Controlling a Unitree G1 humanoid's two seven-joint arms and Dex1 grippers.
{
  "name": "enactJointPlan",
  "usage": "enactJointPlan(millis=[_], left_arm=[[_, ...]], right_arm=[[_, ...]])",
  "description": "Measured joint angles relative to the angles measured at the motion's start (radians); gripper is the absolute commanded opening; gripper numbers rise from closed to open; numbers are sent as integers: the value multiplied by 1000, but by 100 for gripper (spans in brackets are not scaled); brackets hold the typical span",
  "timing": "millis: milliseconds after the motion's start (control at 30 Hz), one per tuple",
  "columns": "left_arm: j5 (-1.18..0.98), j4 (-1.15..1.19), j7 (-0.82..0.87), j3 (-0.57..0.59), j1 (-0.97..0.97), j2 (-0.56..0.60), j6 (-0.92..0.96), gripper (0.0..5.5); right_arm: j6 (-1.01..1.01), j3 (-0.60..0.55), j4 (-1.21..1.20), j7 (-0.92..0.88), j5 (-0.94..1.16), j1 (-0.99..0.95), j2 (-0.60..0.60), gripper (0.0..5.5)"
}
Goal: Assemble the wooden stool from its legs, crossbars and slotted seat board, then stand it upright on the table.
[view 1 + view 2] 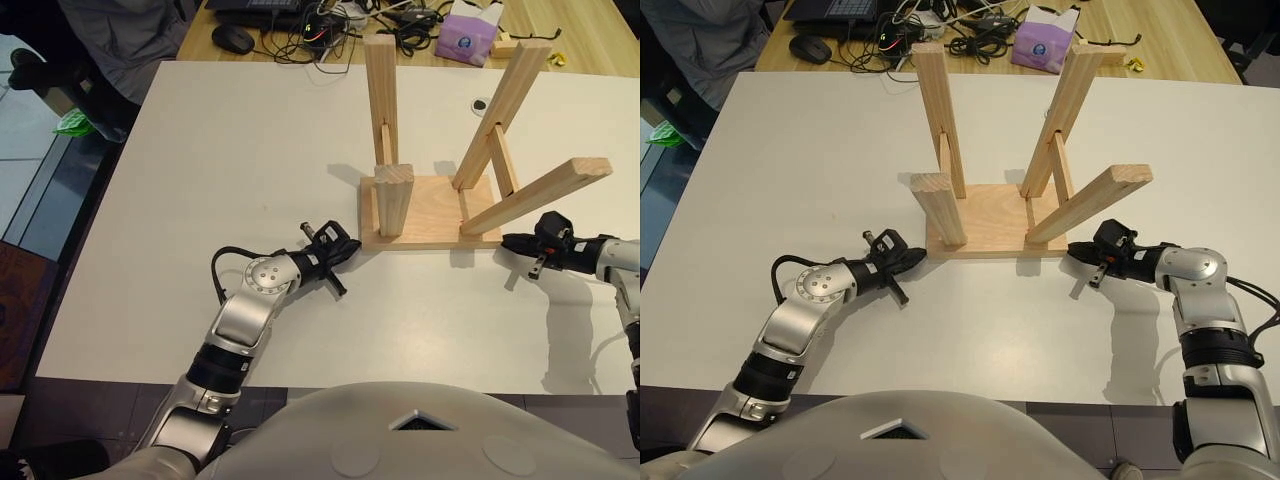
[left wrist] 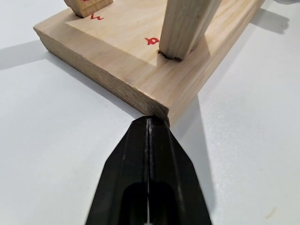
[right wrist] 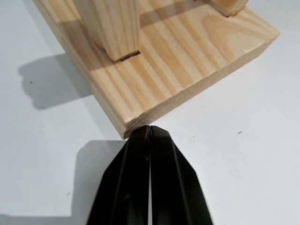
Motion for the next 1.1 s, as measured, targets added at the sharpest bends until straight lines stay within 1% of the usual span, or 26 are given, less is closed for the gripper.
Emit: enactJointPlan(millis=[367,567,633,833,933,1000,1100], left_arm=[[-46,2,-26,63,-22,15,-7,0],[-88,-24,-46,77,-23,15,4,0],[-124,-64,-72,63,-30,-4,3,0],[-147,-93,-75,63,-31,3,22,0],[-129,-78,-67,72,-37,32,13,0],[-26,-2,-54,57,-55,120,-58,0],[96,95,-27,39,-82,197,-121,0]], right_arm=[[96,-32,-75,39,57,38,13,5],[138,-50,-103,42,71,52,17,5],[146,-49,-129,60,89,58,38,5],[179,-65,-159,65,109,59,47,5],[181,-65,-162,65,108,59,47,5],[181,-65,-162,65,107,62,47,5],[181,-65,-162,65,106,67,47,5]])
